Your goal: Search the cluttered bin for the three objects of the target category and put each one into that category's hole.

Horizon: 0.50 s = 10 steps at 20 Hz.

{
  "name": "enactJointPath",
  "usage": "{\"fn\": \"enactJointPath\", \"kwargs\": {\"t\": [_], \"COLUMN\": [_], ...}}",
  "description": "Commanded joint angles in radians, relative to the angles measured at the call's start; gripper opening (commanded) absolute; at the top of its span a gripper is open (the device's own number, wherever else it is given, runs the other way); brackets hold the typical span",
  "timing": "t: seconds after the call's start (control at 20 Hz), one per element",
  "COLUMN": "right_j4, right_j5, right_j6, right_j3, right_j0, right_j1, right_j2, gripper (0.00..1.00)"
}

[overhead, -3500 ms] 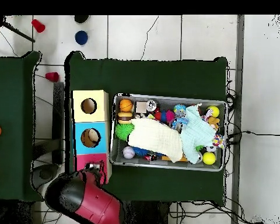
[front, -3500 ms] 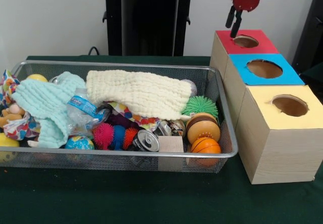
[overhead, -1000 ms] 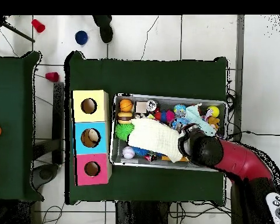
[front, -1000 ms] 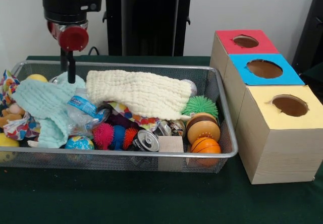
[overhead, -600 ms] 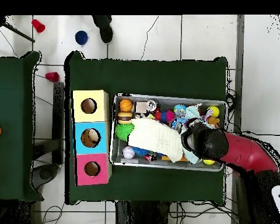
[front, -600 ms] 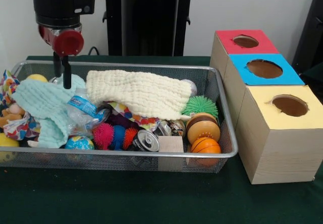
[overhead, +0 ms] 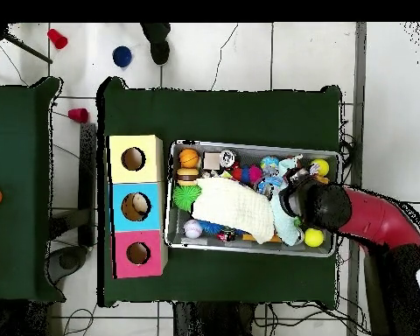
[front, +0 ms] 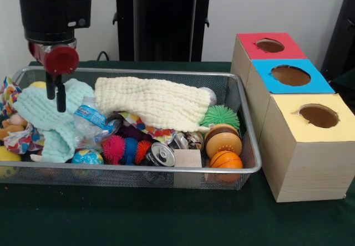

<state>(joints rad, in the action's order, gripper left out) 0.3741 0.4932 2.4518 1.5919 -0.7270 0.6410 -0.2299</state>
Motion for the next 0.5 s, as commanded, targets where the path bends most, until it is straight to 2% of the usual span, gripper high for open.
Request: {"fn": "enactJointPath", "kwargs": {"t": [0.05,0.5], "right_j4": [0.088,0.115], "right_j5": [0.094,0.101], "right_j6": [-0.267,-0.286], "right_j3": [-0.085,-0.123], "right_j0": [-0.039,-0.080], "right_j1": [-0.067,-0.113], "right_j2": [-0.085,-0.107], "gripper": [1.00,1.00]}}
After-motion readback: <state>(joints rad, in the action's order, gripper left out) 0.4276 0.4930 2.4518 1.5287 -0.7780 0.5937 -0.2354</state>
